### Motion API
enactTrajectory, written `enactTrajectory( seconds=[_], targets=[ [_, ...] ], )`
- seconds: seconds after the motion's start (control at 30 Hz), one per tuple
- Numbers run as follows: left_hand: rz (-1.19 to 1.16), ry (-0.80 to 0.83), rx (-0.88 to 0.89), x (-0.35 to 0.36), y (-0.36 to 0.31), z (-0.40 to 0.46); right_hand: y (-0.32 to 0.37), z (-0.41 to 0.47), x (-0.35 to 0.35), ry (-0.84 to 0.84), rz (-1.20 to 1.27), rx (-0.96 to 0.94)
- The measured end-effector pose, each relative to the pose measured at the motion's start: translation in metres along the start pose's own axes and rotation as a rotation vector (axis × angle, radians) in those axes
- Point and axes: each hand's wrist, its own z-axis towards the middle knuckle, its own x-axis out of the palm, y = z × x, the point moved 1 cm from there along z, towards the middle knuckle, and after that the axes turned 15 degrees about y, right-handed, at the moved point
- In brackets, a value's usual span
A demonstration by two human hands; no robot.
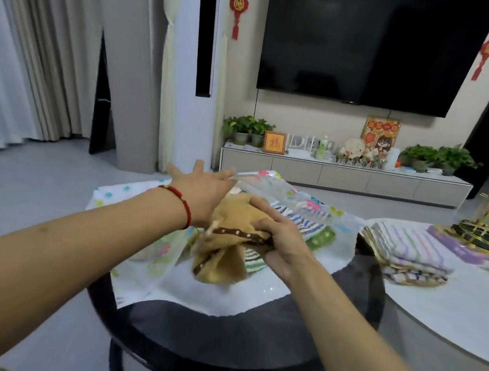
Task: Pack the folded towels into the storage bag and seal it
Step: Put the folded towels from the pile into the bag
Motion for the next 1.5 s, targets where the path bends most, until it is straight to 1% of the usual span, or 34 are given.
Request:
enactTrajectory(
  seconds=[0.07,0.1,0.13,0.17,0.23,0.27,0.3,0.33,0.37,0.43,0.47,0.5,0.53,0.57,0.6,0.63,0.67,0.7,0.77,0.8,0.9,0.97,1.03,1.07,1.13,1.17,1.2,1.23,1.27,1.3,1.33,1.37,1.43,1.5],
  targets=[
    [0.027,0.012,-0.028,-0.009,0.007,-0.003,-0.022,0.023,0.017,-0.084,0.161,-0.157],
    [0.040,0.018,-0.036,-0.012,0.010,-0.004,-0.038,0.030,0.023,-0.100,0.218,-0.195],
    [0.055,0.021,-0.040,-0.013,0.013,-0.003,-0.057,0.032,0.027,-0.109,0.207,-0.177],
    [0.070,0.025,-0.037,-0.013,0.015,-0.003,-0.078,0.031,0.030,-0.122,0.113,-0.115],
    [0.080,0.038,-0.011,-0.012,0.017,-0.003,-0.111,0.026,0.031,-0.168,-0.245,0.042],
    [0.082,0.036,0.004,-0.010,0.017,-0.002,-0.122,0.023,0.031,-0.161,-0.402,0.092],
    [0.083,0.031,0.015,-0.008,0.017,-0.001,-0.128,0.020,0.032,-0.158,-0.504,0.103],
    [0.082,0.025,0.023,-0.005,0.017,0.000,-0.130,0.019,0.033,-0.179,-0.539,0.093],
    [0.080,0.019,0.029,-0.004,0.017,0.000,-0.129,0.019,0.035,-0.223,-0.521,0.075],
    [0.082,0.005,0.038,-0.001,0.018,0.001,-0.131,0.020,0.042,-0.283,-0.352,0.046],
    [0.086,-0.001,0.039,0.000,0.018,0.001,-0.135,0.022,0.048,-0.236,-0.225,0.053],
    [0.089,-0.003,0.036,0.000,0.018,0.002,-0.138,0.022,0.057,-0.150,-0.126,0.099],
    [0.088,0.002,0.033,0.001,0.019,0.002,-0.142,0.023,0.063,-0.071,-0.093,0.170],
    [0.085,0.009,0.034,0.001,0.019,0.002,-0.144,0.023,0.066,-0.006,-0.179,0.227],
    [0.083,0.015,0.037,0.002,0.018,0.002,-0.141,0.021,0.065,0.025,-0.376,0.250],
    [0.085,0.016,0.042,0.004,0.017,0.002,-0.137,0.019,0.059,0.012,-0.610,0.230],
    [0.088,0.011,0.045,0.007,0.017,0.003,-0.132,0.018,0.052,-0.020,-0.773,0.193],
    [0.092,0.004,0.047,0.009,0.016,0.003,-0.126,0.017,0.043,-0.037,-0.848,0.156],
    [0.099,-0.010,0.051,0.014,0.015,0.003,-0.119,0.013,0.029,0.008,-0.903,0.111],
    [0.100,-0.015,0.056,0.015,0.014,0.003,-0.120,0.011,0.026,0.075,-0.937,0.126],
    [0.096,-0.018,0.074,0.018,0.013,0.002,-0.132,0.009,0.031,0.334,-0.940,0.303],
    [0.100,-0.013,0.085,0.022,0.010,0.002,-0.135,0.009,0.039,0.466,-0.907,0.314],
    [0.104,-0.018,0.096,0.027,0.008,0.001,-0.131,0.010,0.037,0.458,-1.038,0.171],
    [0.106,-0.026,0.098,0.030,0.008,0.002,-0.128,0.009,0.033,0.389,-1.137,0.079],
    [0.106,-0.034,0.102,0.031,0.006,0.003,-0.125,0.004,0.019,0.158,-1.293,-0.087],
    [0.106,-0.034,0.106,0.031,0.004,0.003,-0.126,0.002,0.013,0.090,-1.394,-0.136],
    [0.107,-0.035,0.112,0.031,0.003,0.003,-0.129,0.001,0.008,0.102,-1.504,-0.121],
    [0.109,-0.036,0.117,0.032,0.000,0.004,-0.133,0.002,0.005,0.176,-1.580,-0.060],
    [0.111,-0.038,0.119,0.032,-0.004,0.004,-0.136,0.003,0.003,0.268,-1.602,0.010],
    [0.115,-0.039,0.121,0.033,-0.008,0.004,-0.137,0.003,0.001,0.346,-1.562,0.052],
    [0.123,-0.042,0.122,0.034,-0.013,0.005,-0.132,0.002,-0.001,0.384,-1.489,0.053],
    [0.136,-0.048,0.121,0.036,-0.018,0.006,-0.125,0.001,-0.005,0.376,-1.404,0.034],
    [0.160,-0.055,0.114,0.041,-0.029,0.009,-0.105,-0.007,-0.020,0.278,-1.280,0.037],
    [0.168,-0.067,0.116,0.044,-0.042,0.015,-0.080,-0.019,-0.047,0.183,-1.269,0.049]
  ],
)
